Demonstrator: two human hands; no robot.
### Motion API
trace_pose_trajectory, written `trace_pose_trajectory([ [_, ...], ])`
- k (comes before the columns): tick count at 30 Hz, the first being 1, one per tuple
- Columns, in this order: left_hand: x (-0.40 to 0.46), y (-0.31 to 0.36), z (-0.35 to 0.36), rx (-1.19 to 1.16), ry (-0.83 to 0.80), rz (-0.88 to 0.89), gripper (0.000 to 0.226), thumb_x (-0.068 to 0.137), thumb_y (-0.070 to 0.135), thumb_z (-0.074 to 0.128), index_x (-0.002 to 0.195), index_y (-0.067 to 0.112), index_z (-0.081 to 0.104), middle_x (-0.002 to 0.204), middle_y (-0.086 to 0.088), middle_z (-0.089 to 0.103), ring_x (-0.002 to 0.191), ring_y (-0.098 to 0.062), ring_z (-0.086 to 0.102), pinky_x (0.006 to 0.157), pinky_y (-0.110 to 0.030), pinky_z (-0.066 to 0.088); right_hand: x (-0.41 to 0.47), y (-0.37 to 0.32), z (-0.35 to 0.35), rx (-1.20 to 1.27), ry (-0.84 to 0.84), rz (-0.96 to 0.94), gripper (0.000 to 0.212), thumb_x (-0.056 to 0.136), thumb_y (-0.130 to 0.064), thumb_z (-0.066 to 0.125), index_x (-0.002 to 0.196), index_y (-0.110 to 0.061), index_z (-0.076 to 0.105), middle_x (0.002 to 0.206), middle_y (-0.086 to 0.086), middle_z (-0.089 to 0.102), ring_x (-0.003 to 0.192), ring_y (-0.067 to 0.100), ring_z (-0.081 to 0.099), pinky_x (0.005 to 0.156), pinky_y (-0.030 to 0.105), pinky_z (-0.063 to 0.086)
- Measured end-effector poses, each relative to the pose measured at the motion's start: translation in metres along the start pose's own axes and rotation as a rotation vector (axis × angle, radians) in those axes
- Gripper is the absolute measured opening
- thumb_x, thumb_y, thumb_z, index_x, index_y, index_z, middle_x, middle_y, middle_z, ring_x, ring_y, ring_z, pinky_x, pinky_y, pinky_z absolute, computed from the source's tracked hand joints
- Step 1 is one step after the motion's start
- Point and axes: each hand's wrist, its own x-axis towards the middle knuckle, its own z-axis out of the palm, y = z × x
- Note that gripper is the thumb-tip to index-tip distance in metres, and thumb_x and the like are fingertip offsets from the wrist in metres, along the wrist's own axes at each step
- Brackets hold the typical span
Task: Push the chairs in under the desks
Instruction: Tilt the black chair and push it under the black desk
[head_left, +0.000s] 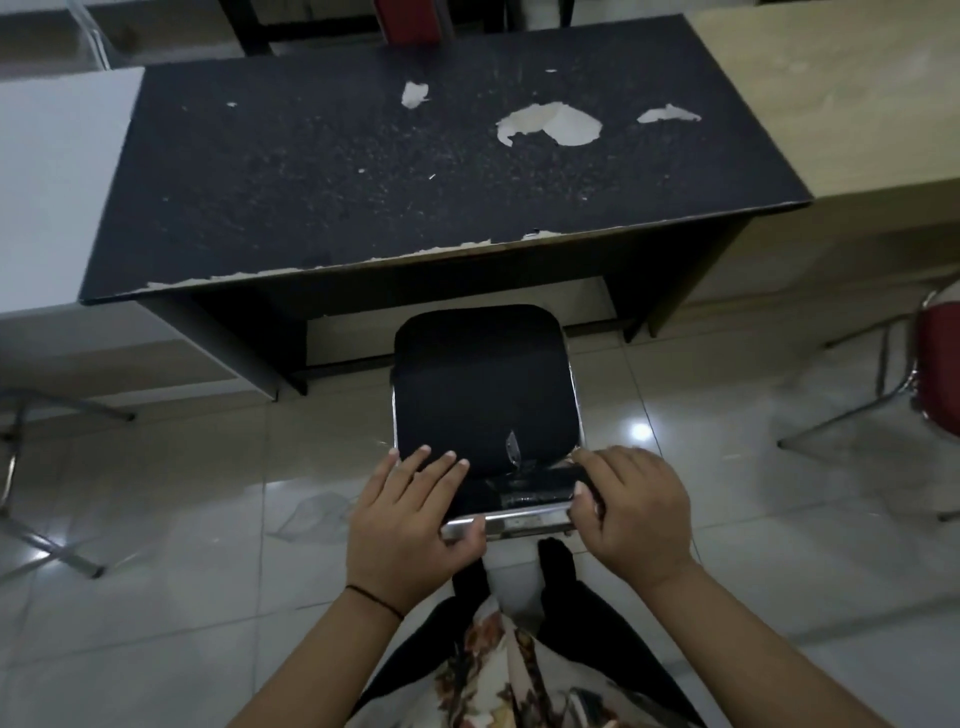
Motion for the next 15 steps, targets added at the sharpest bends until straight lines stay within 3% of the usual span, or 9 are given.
trace_pose_trajectory([
  [5, 0.006, -0.007, 0.001, -0.03, 0.04, -0.036, 0.042, 0.079, 0.043, 0.053, 0.102, 0.013, 0.072, 0.102, 0.0, 0.071, 0.096, -0.021, 0.066, 0.092, -0.042, 0.047, 0.007, -0.002, 0.009, -0.025, 0.076, -0.052, 0.039, 0.087, -0.027, 0.04, 0.093, -0.006, 0.073, 0.084, 0.007, 0.069, 0.075, 0.027, 0.064, 0.072, 0.036, 0.049],
  [15, 0.033, -0.026, 0.008, -0.032, 0.0, -0.089, 0.042, 0.081, 0.042, 0.052, 0.102, 0.012, 0.071, 0.099, -0.002, 0.071, 0.093, -0.021, 0.066, 0.094, -0.042, 0.047, 0.039, 0.003, 0.026, -0.053, 0.097, -0.071, 0.044, 0.09, -0.03, 0.036, 0.1, -0.008, 0.072, 0.092, 0.008, 0.071, 0.088, 0.03, 0.067, 0.083, 0.039, 0.051],
])
